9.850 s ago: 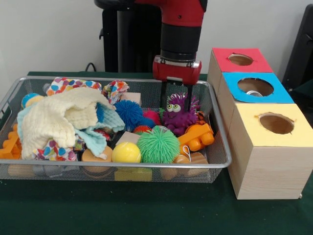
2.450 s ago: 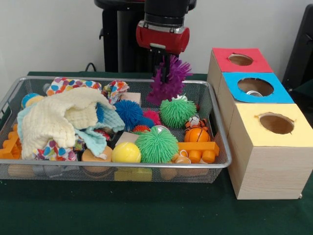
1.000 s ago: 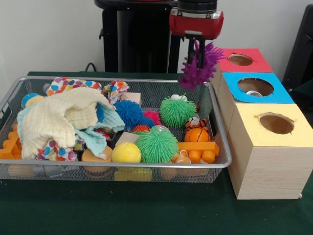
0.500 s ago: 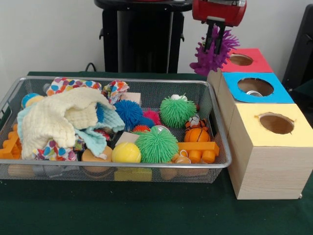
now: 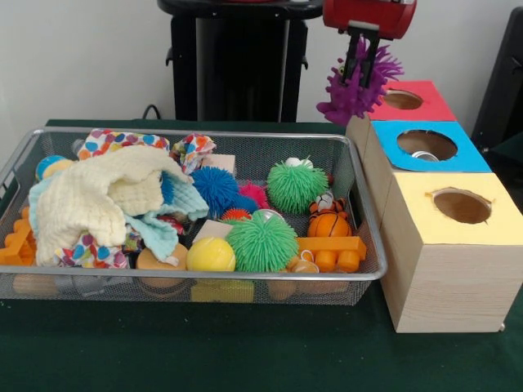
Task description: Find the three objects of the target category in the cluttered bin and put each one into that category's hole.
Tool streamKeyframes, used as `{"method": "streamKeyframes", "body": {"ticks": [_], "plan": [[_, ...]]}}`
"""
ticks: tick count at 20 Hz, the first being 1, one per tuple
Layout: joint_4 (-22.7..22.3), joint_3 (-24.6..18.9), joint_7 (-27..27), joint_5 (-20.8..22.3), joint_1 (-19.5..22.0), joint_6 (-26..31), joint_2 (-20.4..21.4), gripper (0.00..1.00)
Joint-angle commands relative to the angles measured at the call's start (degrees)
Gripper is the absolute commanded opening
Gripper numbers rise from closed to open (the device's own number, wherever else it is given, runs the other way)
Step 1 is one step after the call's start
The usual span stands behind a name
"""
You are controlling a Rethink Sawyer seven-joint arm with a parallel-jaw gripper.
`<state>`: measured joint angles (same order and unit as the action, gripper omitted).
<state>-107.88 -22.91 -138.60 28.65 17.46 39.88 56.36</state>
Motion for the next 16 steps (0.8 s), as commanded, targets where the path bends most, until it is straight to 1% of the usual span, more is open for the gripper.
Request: {"method": "streamKeyframes", "body": {"ticks": [1,3,6,10,13,16], "plan": [[4.3,2.9,1.8,1.9,-0.8,8.8,-1.3,0.00],[4.7,3.2,1.7,2.7,-1.4,8.5,-1.7,0.00],[4.8,3.2,1.3,2.6,-1.9,7.5,-2.2,0.00],[5.9,3.6,0.3,2.8,-3.0,5.9,-4.2,0.00],[5.9,3.2,-0.2,1.5,-3.6,3.7,-5.3,0.00],[6.4,3.2,-1.1,0.5,-4.6,3.3,-5.8,0.00]]}}
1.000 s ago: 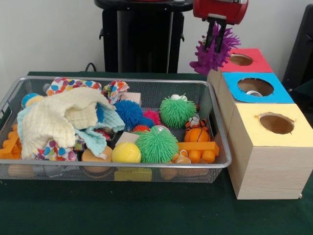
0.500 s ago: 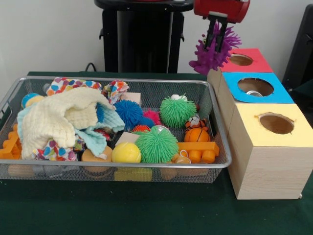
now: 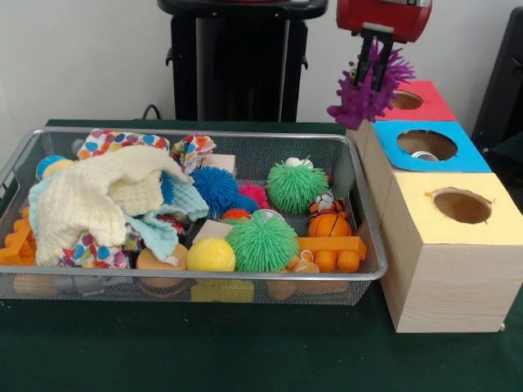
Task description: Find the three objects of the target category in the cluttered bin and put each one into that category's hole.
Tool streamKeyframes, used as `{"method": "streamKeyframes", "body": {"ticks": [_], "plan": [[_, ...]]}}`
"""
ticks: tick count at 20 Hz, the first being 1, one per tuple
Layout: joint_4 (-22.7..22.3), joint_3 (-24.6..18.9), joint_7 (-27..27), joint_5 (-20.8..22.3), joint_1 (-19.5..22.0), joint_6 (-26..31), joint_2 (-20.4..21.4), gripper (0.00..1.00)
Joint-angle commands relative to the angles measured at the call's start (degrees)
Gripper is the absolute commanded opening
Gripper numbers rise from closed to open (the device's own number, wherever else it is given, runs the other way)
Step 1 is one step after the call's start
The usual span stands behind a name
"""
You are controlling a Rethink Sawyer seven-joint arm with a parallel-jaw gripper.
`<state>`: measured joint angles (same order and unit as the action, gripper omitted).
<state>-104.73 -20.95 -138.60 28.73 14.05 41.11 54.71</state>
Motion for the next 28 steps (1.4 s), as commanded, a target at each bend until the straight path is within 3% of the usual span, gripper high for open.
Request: {"method": "streamKeyframes", "body": {"ticks": [1,16,28], "plan": [[3.7,1.4,-1.3,0.4,-1.5,2.2,-4.4,0.00],[8.6,4.5,-6.5,-0.3,-6.8,0.7,-8.4,0.00],[13.1,8.0,-8.4,-3.4,-10.5,2.5,-10.5,0.00]]}}
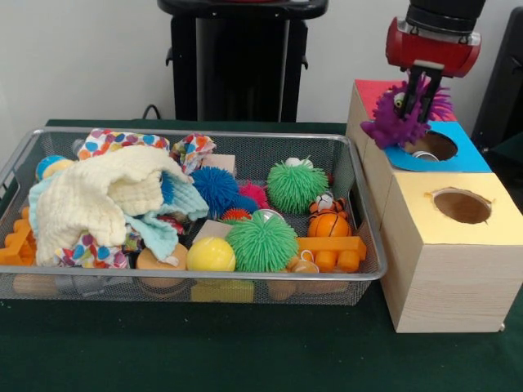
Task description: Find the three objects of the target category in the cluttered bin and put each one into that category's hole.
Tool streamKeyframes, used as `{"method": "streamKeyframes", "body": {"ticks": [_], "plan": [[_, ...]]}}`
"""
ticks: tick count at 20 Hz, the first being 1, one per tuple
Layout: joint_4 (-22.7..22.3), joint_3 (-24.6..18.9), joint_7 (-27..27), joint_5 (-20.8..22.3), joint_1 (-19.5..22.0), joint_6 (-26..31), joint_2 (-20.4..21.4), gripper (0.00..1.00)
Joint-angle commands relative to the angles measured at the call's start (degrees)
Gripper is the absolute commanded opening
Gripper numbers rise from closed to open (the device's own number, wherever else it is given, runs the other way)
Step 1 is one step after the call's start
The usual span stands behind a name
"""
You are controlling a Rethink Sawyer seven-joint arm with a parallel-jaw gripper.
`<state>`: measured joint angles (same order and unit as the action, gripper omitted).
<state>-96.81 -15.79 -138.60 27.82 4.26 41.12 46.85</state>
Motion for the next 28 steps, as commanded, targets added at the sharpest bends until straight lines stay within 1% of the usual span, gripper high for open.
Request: {"method": "streamKeyframes", "body": {"ticks": [1,6,9,15,21,25,28], "plan": [[5.6,3.1,-8.7,-2.9,-1.2,2.8,-2.7,0.00],[6.0,3.9,-8.4,-6.0,-2.2,5.8,-1.1,0.00],[7.5,4.8,-8.0,-7.5,-3.0,8.2,-1.0,0.00],[10.3,4.6,-7.0,-13.5,-3.1,17.5,0.9,0.00],[12.2,5.0,-6.3,-14.8,-3.3,19.9,0.5,0.00],[12.2,5.1,-6.1,-15.6,-3.2,19.9,0.4,0.00],[12.6,5.3,-5.8,-15.2,-3.2,19.2,-0.3,0.00]]}}
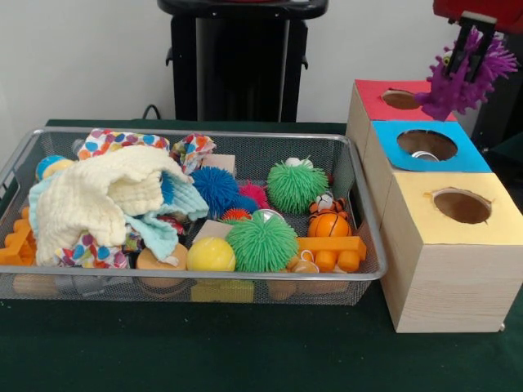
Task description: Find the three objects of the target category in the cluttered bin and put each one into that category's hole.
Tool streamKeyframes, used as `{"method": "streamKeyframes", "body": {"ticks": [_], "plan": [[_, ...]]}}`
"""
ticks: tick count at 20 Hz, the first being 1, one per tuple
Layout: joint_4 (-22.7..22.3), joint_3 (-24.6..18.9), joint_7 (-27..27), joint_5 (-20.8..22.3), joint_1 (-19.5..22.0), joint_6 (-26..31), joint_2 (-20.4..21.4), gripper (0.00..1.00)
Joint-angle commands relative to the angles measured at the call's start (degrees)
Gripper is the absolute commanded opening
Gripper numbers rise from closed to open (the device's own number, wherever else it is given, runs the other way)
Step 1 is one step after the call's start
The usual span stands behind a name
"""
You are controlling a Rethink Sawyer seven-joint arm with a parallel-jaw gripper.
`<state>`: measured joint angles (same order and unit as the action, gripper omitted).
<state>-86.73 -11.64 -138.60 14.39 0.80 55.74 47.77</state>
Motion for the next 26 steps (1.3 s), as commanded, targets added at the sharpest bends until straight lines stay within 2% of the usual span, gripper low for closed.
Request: {"method": "streamKeyframes", "body": {"ticks": [1,12,21,26], "plan": [[2.7,1.3,-5.7,-1.4,0.4,4.1,-1.7,0.00],[5.9,3.8,-5.3,2.3,-0.5,0.9,-5.9,0.00],[10.2,6.6,-3.4,6.2,-2.1,2.6,-8.7,0.00],[12.0,7.4,-4.1,5.8,-2.8,2.8,-10.2,0.00]]}}
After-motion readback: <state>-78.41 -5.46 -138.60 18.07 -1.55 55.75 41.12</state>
